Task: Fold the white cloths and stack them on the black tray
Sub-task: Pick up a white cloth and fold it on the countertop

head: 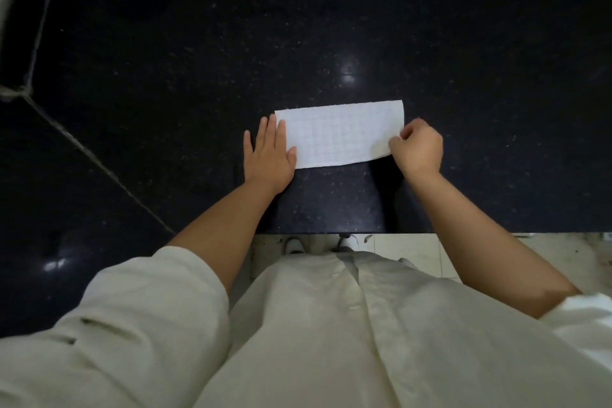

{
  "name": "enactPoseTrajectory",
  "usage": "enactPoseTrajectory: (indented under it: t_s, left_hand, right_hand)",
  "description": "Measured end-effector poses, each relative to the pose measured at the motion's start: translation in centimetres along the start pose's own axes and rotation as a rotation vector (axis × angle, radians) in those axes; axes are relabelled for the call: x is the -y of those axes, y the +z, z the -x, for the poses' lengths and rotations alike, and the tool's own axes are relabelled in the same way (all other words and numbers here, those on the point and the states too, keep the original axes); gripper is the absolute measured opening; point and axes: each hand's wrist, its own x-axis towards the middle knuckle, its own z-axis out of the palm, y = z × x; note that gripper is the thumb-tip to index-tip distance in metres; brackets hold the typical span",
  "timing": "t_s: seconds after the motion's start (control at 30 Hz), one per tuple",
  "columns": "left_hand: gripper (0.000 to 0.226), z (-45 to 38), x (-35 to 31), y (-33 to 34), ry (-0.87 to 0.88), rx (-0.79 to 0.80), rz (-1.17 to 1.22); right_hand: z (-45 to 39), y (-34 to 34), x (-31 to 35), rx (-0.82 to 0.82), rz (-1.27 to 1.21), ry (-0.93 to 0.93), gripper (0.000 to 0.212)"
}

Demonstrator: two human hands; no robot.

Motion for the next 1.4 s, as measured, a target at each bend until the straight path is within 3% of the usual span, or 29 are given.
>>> enactPoseTrajectory:
  t_s: [0.13,0.27,0.4,0.47,0.8,1.0,1.1,1.17,1.27,1.4]
  left_hand:
    - [0.058,-0.2,-0.1,-0.5,0.004,0.013,-0.009]
    - [0.056,0.8,1.9,-0.8,-0.101,-0.036,0.127]
    - [0.054,3.0,5.3,-0.4,-0.210,-0.091,0.190]
    - [0.054,4.1,6.3,-0.2,-0.229,-0.110,0.202]
    - [0.054,5.3,5.9,1.2,-0.107,-0.105,0.210]
    - [0.053,5.9,6.6,1.6,-0.084,-0.083,0.228]
    - [0.052,6.1,6.8,1.6,-0.059,-0.120,0.256]
    - [0.051,6.1,6.6,1.5,-0.017,-0.156,0.285]
    - [0.049,5.8,5.8,1.5,0.064,-0.176,0.321]
    - [0.040,5.3,4.2,1.3,0.228,-0.260,0.350]
  right_hand:
    - [2.8,0.9,3.7,-0.091,-0.030,-0.359,0.006]
    - [4.7,5.1,6.5,0.052,0.006,-0.623,0.010]
    - [4.9,9.2,7.3,0.251,0.142,-0.594,0.017]
    - [5.1,10.2,7.3,0.274,0.172,-0.589,0.017]
    - [6.1,11.5,6.3,-0.012,0.025,-0.723,0.007]
    - [6.4,12.5,6.1,0.096,0.191,-0.811,0.004]
    - [6.6,11.3,5.8,0.212,0.244,-0.804,0.029]
    - [6.5,9.6,4.5,0.200,0.274,-0.817,0.039]
    - [5.7,7.0,2.1,0.102,0.436,-0.731,0.040]
    - [3.8,6.4,0.7,0.178,0.516,-0.776,0.041]
